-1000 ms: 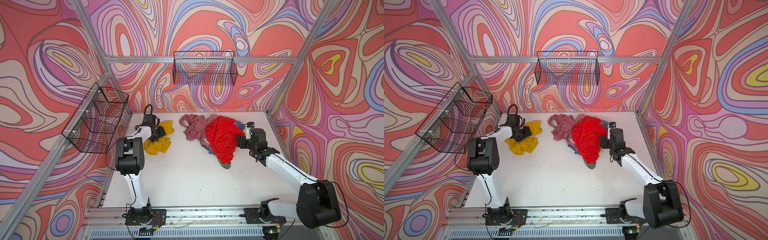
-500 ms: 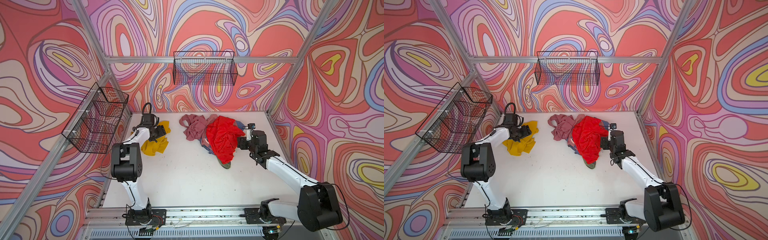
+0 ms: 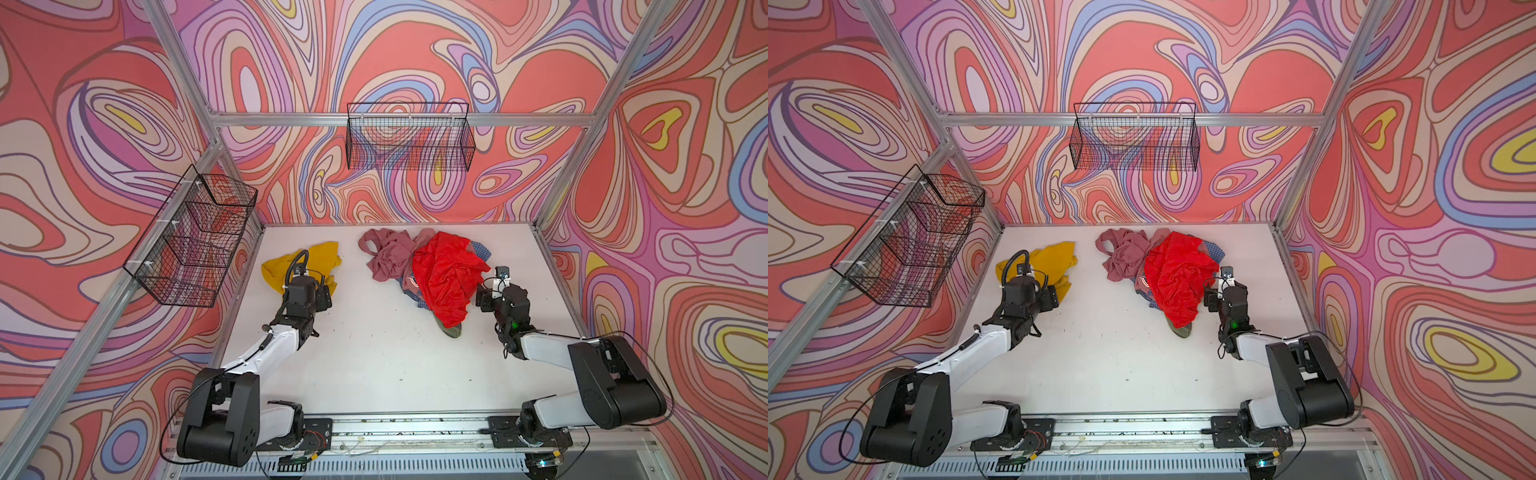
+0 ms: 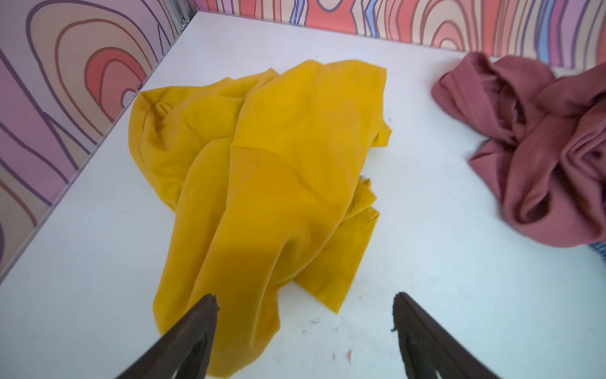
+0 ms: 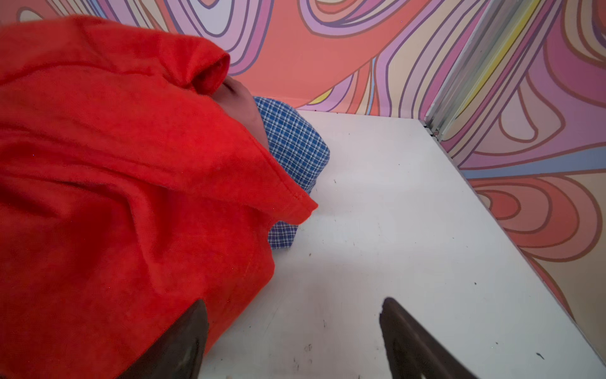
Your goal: Pick out a specific cloth from the pile
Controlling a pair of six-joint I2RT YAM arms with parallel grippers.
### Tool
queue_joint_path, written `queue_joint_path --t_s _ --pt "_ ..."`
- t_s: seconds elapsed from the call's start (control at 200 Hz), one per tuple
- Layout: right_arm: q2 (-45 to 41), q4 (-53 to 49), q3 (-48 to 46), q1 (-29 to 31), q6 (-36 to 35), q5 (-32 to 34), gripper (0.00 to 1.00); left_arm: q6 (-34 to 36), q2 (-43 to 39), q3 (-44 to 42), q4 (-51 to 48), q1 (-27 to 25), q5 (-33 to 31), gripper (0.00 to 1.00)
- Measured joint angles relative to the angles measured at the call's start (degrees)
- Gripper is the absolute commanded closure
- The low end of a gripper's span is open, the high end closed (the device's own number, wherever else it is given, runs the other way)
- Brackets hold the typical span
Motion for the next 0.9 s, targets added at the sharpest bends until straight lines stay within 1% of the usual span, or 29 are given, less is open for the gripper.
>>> queue_joint_path --t_s 0.095,0.15,0.2,0.265,0.321,0.356,0.451,0.471,0.486,0.506,0.531,0.556,0.591,0.616,0.631,0.646,0.701,0.821,0.902 --pt "5.27 6.64 -0.39 -0.59 -0.52 0.33 0.15 2.89 -0.02 -3.37 6.95 -0.5 -2.21 0.13" --pt "8.15 10.51 -0.5 -1.09 -0.55 0.33 0.15 4.33 0.0 -4.22 8.55 -0.52 -3.19 0.13" --pt "9.57 12.2 -0.59 -1.88 -0.26 -0.04 0.15 6.14 0.31 -4.7 10.78 -0.52 -4.13 0.12" --pt "10.62 14.56 -0.85 -3.54 0.31 -1.36 0.15 8.37 1.22 -5.99 16.0 -0.52 -5.31 0.1" --pt "12.07 17.4 -0.87 -4.72 0.63 -2.08 0.15 9.62 2.78 -7.34 20.28 -0.52 -6.08 0.11" --pt "12.48 17.33 -0.72 -5.22 0.96 -2.47 0.15 10.32 4.22 -8.17 22.64 -0.52 -6.16 0.12" --pt "13.09 16.41 0.33 -5.62 1.53 -3.23 0.12 12.24 7.21 -9.68 25.88 -0.48 -5.62 0.13" --pt "13.16 16.22 0.68 -5.77 1.68 -3.45 0.11 12.63 8.02 -10.4 28.13 -0.42 -5.33 0.13" --pt "13.16 16.13 0.94 -5.81 1.77 -3.67 0.11 12.87 8.5 -10.97 29.79 -0.37 -5.14 0.11" --pt "13.16 15.89 1.22 -5.86 1.86 -3.93 0.1 13.16 9.62 -11.89 32.72 -0.15 -4.57 0.11" --pt "13.16 15.74 1.64 -5.97 2.03 -4.13 0.1 13.38 11.17 -13.16 36.65 0.07 -4.07 0.08" --pt "13.16 15.52 2.03 -6.14 2.16 -4.5 0.1 13.51 13.2 -14.64 41.05 0.44 -3.72 0.08" --pt "13.16 15.26 2.47 -6.43 2.43 -4.85 0.09 13.62 15.63 -16.28 44.5 0.92 -3.63 0.08" --pt "13.16 15.02 2.75 -6.64 2.54 -5.09 0.09 13.64 16.41 -17.16 44.96 1.18 -3.63 0.08" --pt "13.16 14.93 2.86 -6.75 2.62 -5.22 0.09 13.62 16.57 -17.66 44.85 1.4 -3.61 0.02" --pt "13.16 14.82 2.93 -6.84 2.71 -5.31 0.09 13.55 16.55 -18.05 44.44 1.46 -3.61 0.0" --pt "13.16 14.45 2.99 -7.06 2.95 -5.55 0.09 13.57 16.55 -17.88 44.5 1.62 -3.72 0.0" --pt "13.16 13.62 2.99 -7.13 3.17 -5.84 0.09 13.38 16.2 -13.49 43.91 1.81 -3.72 0.0" --pt "13.16 13.29 2.99 -7.13 3.34 -5.92 0.09 13.4 16.2 -12.46 44.98 1.81 -3.74 0.0"
